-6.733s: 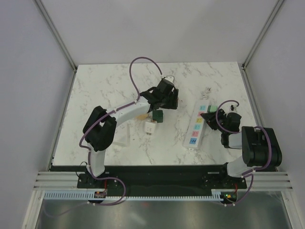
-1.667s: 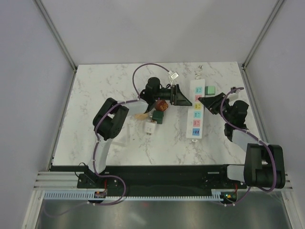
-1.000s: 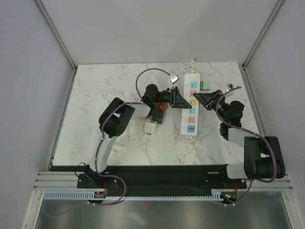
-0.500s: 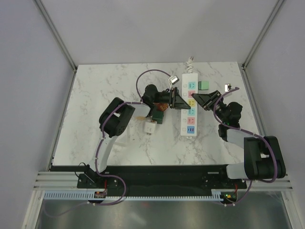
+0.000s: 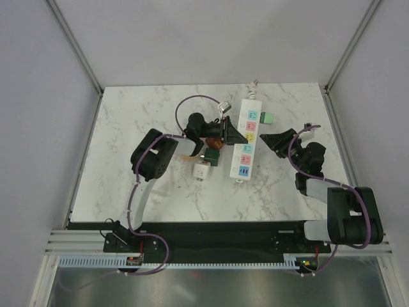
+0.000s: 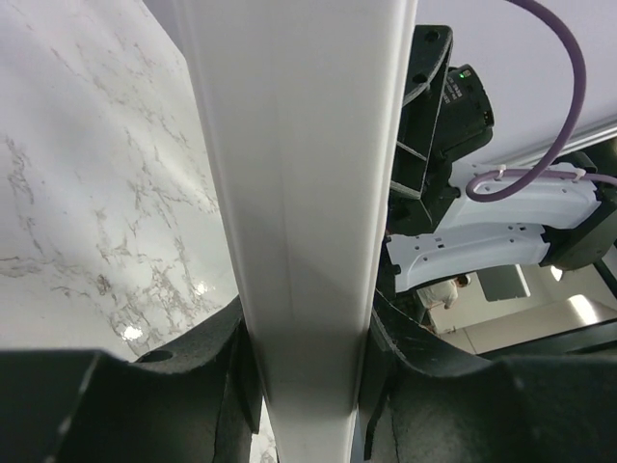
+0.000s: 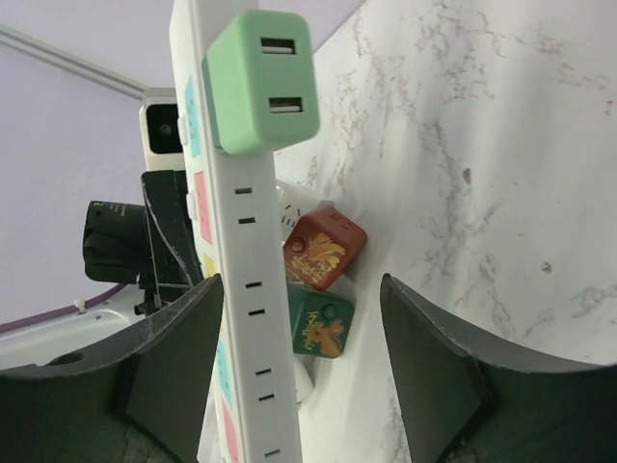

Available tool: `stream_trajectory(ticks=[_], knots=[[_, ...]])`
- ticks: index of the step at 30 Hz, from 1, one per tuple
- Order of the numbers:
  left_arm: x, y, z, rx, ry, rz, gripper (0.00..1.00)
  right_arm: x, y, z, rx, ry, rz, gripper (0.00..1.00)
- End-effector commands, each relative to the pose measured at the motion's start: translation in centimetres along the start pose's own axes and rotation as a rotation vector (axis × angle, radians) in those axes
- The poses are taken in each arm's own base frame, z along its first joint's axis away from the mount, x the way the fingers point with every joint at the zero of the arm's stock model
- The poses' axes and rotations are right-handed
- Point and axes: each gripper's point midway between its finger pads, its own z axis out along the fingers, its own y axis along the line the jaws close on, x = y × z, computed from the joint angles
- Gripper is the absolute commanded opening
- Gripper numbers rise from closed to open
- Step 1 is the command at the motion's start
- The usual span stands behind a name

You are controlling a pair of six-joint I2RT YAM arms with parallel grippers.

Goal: Pull the plug off the socket

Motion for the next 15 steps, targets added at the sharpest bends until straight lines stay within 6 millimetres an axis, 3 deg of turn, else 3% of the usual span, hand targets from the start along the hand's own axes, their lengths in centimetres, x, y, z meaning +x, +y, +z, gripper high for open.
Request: stream_trajectory(ticks=[1, 7, 15], knots=[[-0.9, -1.2, 0.4, 0.032, -0.027, 0.106, 0.02, -0.3, -0.6, -0.9, 0.004, -0.011, -0.022, 0.73], [0.0, 0.5, 0.3, -0.008, -0.003, 0.053, 0.02, -2.5, -1.7, -2.2, 0.039, -0.059, -0.072, 0.84], [0.9, 1.3, 0.4, -0.019, 0.022, 0.026, 0.02, -4.7, -0.1, -0.3, -0.089, -0.074, -0.096, 0.9]])
